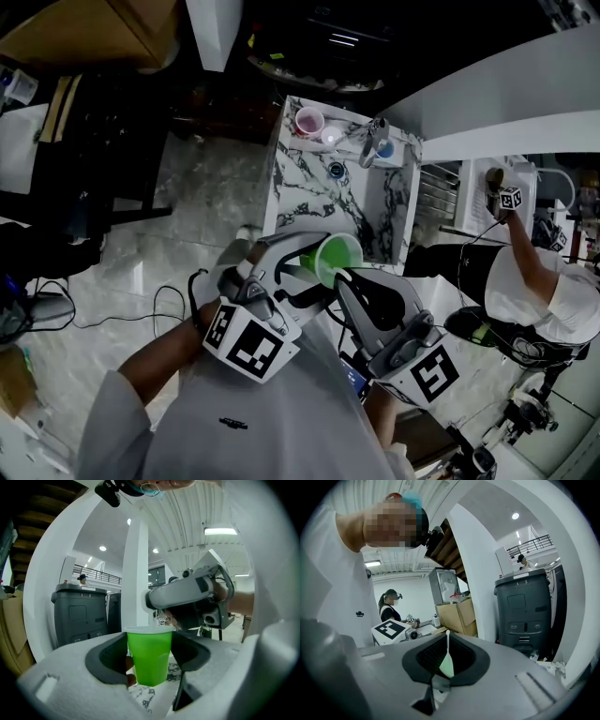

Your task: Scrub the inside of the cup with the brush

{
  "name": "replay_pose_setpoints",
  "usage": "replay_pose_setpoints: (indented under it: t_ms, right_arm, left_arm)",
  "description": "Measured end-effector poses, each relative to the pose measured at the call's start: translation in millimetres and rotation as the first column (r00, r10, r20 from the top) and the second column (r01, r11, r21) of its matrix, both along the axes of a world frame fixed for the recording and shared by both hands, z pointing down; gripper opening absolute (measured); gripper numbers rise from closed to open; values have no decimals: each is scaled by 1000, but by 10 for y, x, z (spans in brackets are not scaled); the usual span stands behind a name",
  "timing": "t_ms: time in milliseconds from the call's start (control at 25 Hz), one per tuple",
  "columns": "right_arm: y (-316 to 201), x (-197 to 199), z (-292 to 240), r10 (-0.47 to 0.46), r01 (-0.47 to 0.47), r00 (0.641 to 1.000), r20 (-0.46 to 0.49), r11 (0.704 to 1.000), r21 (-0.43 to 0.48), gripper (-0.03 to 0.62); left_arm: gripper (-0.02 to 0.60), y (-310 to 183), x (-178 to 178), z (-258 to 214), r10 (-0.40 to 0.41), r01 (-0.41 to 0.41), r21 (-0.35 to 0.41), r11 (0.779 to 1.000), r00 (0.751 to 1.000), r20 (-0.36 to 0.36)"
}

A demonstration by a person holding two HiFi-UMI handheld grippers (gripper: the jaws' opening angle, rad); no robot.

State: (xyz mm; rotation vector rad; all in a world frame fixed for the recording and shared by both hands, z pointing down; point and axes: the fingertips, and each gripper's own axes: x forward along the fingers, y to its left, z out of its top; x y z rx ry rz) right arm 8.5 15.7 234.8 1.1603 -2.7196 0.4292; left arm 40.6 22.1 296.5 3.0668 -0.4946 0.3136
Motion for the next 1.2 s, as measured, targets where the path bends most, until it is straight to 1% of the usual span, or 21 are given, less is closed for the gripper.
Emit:
replay_pose_setpoints:
  t_ms: [120,320,480,600,760,960,1080,1200]
  right_arm:
    - [55,62,6,11,-11,1000,-10,1000,-14,21]
    - [70,304,-19,82,-82,995,-56,997,-3,21]
    - [4,473,-93,138,-137,989,-46,990,23,23]
    - [-80,476,-198,161,-160,987,-19,985,58,21]
    - [-132,327,-279,134,-134,991,16,987,89,21]
    - [-68,126,-334,68,-73,996,56,994,83,21]
    - [47,67,-355,31,-33,999,28,996,80,21]
    - [127,79,-361,23,-23,1000,-6,997,72,21]
  left_arm:
    - [296,-8,-41,15,-4,4,-1,1000,1000,3]
    - [296,-26,-45,53,-9,9,-8,1000,1000,4]
    - [296,41,-12,51,16,-16,-2,1000,1000,9]
    - [296,91,19,55,34,-34,2,999,999,12]
    - [296,110,43,54,34,-34,0,999,999,10]
    - [296,95,48,42,28,-28,1,1000,1000,8]
    - [296,48,25,34,13,-13,2,1000,1000,4]
    - [296,6,-14,16,3,-3,3,1000,1000,1]
